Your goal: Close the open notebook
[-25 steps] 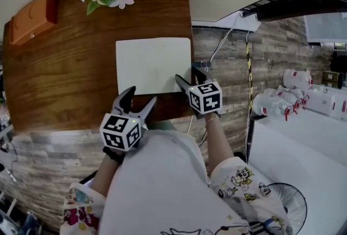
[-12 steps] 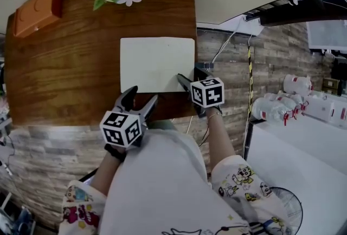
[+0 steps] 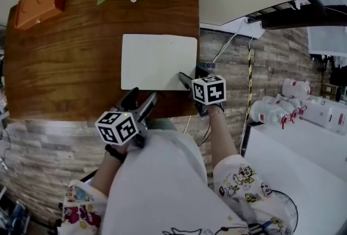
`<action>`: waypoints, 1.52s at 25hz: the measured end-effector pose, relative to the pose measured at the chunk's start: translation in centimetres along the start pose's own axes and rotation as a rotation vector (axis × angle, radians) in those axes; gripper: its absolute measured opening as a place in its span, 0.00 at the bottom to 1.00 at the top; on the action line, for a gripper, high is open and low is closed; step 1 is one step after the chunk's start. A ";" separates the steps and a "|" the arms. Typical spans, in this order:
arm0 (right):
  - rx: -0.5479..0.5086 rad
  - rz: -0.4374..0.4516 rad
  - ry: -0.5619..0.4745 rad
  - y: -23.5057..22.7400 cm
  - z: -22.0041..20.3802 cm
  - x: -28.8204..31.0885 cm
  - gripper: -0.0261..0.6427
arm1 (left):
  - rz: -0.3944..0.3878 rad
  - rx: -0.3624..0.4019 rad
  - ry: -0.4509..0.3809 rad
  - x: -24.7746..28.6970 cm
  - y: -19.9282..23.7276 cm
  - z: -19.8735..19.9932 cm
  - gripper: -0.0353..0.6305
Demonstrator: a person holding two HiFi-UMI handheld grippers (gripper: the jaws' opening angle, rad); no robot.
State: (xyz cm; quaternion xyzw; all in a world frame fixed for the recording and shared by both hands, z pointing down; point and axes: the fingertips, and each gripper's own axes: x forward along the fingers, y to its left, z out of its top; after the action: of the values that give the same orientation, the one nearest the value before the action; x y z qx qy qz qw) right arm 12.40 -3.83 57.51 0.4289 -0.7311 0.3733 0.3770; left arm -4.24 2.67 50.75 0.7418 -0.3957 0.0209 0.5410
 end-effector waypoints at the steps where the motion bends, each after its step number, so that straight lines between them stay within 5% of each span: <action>1: 0.001 0.000 -0.001 0.0 0.0 0.0 0.44 | -0.011 -0.035 -0.010 0.0 0.0 -0.1 0.51; 7: -0.001 -0.002 -0.007 0.1 0.0 0.0 0.44 | -0.061 -0.244 -0.065 -0.1 0.5 -0.7 0.51; 22: 0.001 0.000 -0.017 0.1 0.0 0.0 0.44 | -0.096 -0.567 -0.095 1.3 1.1 -3.0 0.52; 29: 0.000 0.000 -0.028 0.1 0.0 -0.1 0.44 | -0.097 -0.659 -0.133 2.4 1.9 -3.0 0.54; 38: -0.002 0.004 -0.019 0.1 0.0 0.1 0.44 | -0.111 -0.661 -0.147 3.0 2.3 -2.2 0.54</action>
State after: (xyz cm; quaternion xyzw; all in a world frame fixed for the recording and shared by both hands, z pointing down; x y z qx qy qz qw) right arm 12.30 -3.84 57.61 0.4304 -0.7359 0.3694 0.3698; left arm -2.70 2.52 54.89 0.5463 -0.3780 -0.1917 0.7225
